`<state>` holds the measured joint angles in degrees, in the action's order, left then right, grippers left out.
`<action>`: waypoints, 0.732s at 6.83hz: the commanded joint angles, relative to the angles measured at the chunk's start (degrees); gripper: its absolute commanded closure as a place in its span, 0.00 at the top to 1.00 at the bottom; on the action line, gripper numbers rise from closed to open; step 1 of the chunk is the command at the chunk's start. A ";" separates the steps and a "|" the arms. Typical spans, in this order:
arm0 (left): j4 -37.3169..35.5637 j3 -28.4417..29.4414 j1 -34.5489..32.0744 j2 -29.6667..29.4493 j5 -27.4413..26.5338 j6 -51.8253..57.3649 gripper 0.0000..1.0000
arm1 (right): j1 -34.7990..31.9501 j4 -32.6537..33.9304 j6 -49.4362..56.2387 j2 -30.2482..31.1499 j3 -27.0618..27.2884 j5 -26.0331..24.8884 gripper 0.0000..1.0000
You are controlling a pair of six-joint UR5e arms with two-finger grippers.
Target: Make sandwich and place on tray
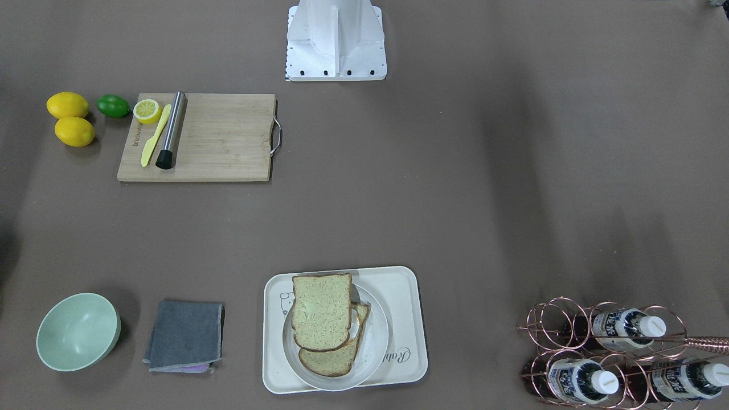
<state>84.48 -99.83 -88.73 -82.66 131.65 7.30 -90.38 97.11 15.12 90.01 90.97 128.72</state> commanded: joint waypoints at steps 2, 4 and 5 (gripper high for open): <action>-0.46 -0.10 0.32 -0.31 -0.09 -0.27 0.99 | 0.03 0.18 -3.93 -1.06 0.26 -0.48 1.00; -0.71 -0.10 0.32 -0.66 0.09 -0.45 0.99 | 0.03 0.18 -10.27 -1.07 0.08 1.35 1.00; -0.80 -0.28 0.32 -0.66 0.09 -0.27 0.98 | 0.03 0.09 -10.29 -0.98 0.00 1.97 1.00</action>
<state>83.87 -99.94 -88.42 -83.23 131.72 6.92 -90.35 97.26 6.01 88.98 91.03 129.72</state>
